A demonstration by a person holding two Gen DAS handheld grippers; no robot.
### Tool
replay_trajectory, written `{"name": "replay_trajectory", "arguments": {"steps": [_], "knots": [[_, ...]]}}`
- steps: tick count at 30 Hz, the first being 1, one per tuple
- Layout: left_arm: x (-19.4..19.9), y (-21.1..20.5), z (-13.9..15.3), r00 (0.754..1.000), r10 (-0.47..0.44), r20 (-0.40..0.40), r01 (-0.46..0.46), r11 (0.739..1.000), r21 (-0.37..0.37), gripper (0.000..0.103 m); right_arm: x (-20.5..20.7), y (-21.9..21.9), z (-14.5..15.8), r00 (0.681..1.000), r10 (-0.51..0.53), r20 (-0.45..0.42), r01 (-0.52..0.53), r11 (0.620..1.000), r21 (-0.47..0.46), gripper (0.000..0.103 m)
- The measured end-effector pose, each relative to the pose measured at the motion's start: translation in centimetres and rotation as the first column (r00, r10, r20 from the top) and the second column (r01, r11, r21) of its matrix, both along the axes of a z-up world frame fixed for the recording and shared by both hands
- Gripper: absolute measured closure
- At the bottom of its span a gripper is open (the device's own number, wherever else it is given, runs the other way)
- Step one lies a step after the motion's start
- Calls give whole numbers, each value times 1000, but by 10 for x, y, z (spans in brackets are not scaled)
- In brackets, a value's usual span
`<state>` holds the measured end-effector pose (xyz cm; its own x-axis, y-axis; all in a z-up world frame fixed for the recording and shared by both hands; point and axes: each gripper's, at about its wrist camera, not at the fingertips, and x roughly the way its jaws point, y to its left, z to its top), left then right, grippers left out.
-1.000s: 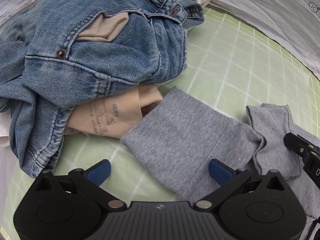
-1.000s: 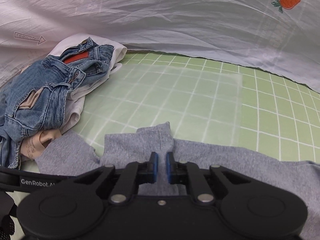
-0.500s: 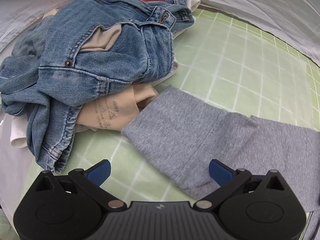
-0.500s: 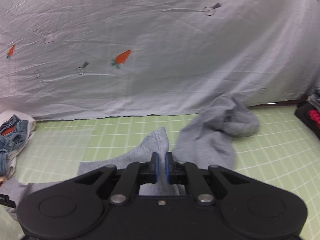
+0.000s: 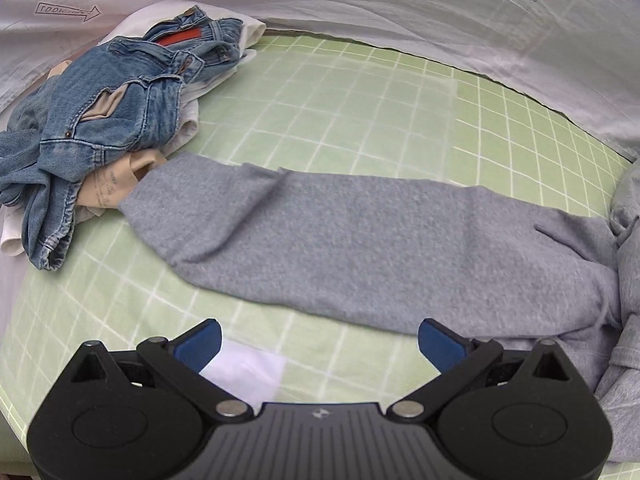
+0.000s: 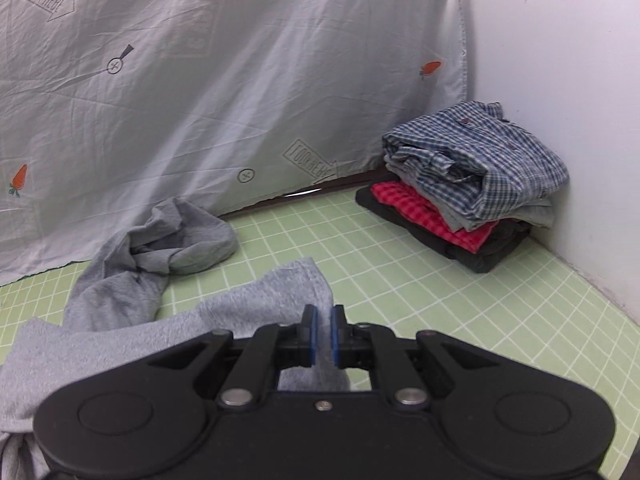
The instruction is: Fold clothes
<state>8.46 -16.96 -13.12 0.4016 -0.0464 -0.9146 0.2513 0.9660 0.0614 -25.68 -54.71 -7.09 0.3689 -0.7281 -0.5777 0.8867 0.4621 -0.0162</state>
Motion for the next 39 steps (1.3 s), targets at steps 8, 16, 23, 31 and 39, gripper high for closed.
{"name": "replay_trajectory", "arguments": {"steps": [8, 16, 23, 31, 39], "knots": [[-37, -42, -7, 1000, 7, -25, -7, 1000, 7, 0, -63, -68, -19, 981, -136, -141, 134, 991, -28, 95], [-36, -57, -13, 998, 22, -57, -23, 1000, -3, 0, -19, -77, -29, 992, -40, -120, 49, 996, 74, 53], [-22, -62, -16, 996, 24, -88, -26, 999, -20, 0, 96, -27, -28, 945, 327, -14, -320, 933, 166, 41], [-10, -73, -27, 992, 14, -129, -18, 999, -33, 0, 194, 34, -34, 884, 462, 73, -464, 847, 261, 35], [-3, -82, -38, 987, -10, -161, 4, 999, -42, 0, 220, 58, -51, 855, 517, 33, -498, 803, 326, 47]]}}
